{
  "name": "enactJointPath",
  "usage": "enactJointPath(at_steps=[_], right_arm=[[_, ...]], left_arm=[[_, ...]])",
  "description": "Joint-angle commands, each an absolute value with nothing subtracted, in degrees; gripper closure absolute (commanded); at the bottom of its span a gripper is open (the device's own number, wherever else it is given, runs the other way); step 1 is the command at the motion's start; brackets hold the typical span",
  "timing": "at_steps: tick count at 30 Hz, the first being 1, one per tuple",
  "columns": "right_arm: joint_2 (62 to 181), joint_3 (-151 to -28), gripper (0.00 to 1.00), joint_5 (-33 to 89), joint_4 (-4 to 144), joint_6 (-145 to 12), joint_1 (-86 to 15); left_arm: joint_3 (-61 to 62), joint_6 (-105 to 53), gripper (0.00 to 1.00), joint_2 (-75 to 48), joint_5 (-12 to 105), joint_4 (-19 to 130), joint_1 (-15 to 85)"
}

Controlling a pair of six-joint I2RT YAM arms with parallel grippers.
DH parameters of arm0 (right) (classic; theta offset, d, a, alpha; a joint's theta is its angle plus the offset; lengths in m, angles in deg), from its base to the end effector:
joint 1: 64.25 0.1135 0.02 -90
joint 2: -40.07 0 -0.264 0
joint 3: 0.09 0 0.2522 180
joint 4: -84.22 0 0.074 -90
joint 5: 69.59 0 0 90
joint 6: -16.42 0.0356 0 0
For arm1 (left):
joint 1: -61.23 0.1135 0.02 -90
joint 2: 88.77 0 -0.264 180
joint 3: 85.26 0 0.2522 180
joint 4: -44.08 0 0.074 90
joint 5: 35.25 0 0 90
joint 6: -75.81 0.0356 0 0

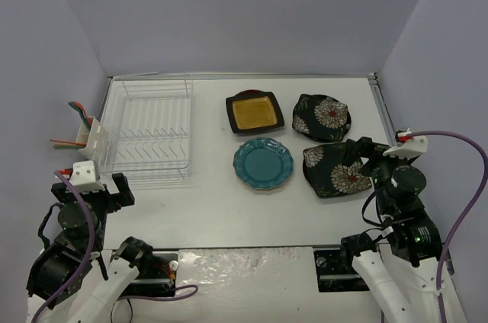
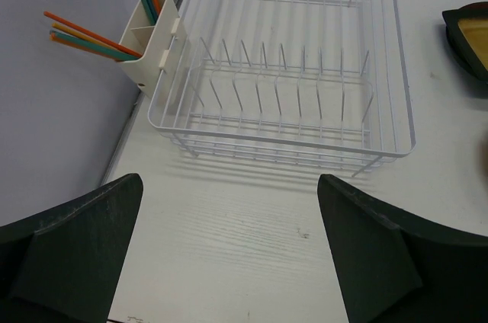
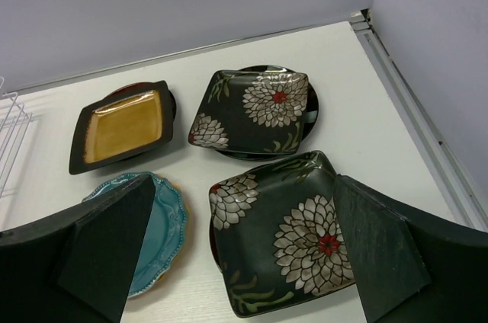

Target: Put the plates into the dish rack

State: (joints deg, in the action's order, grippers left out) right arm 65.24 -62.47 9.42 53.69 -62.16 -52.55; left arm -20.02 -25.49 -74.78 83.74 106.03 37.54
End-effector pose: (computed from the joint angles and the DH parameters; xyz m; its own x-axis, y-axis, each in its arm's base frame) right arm 0.0896 0.0116 0.3910 0.1089 0.2211 -0.9692 -0.0359 0.9752 0.2184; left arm 0.0298 0.0058 0.3545 -0.1501 -0.1213 -0.9812 -0.1163 0.9877 -0.1043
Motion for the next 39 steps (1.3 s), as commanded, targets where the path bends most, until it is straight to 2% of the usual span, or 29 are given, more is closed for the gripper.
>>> enactJointPath(at_steps=[1,10,15,24,29,39], right_arm=[[69.14,-62.67,0.0,12.14,57.59,-59.62,-52.65],[83.12,-63.61,0.0,26.45,57.46,-54.55,-52.65],[90.87,-61.71,0.0,30.43,57.54,-49.43,-51.89],[97.95,-53.98,0.01,28.89,64.4,-37.96,-46.5],[102.2,-51.21,0.13,25.24,70.12,-30.36,-41.81],[113.17,-51.6,0.24,16.0,75.27,-23.16,-36.03]], left_arm=[[-18.16,-27.19,0.03,-70.94,81.17,103.06,37.23],[-14.85,-30.33,0.03,-64.78,76.4,104.12,37.23],[-13.18,-33.05,0.03,-60.4,72.82,105.2,37.23],[-11.26,-36.45,0.03,-54.25,67.4,107.04,37.32],[-11.78,-38.46,0.03,-53.36,65.3,106.94,37.26],[-13.1,-41.3,0.03,-54.14,63.91,106.42,37.29]])
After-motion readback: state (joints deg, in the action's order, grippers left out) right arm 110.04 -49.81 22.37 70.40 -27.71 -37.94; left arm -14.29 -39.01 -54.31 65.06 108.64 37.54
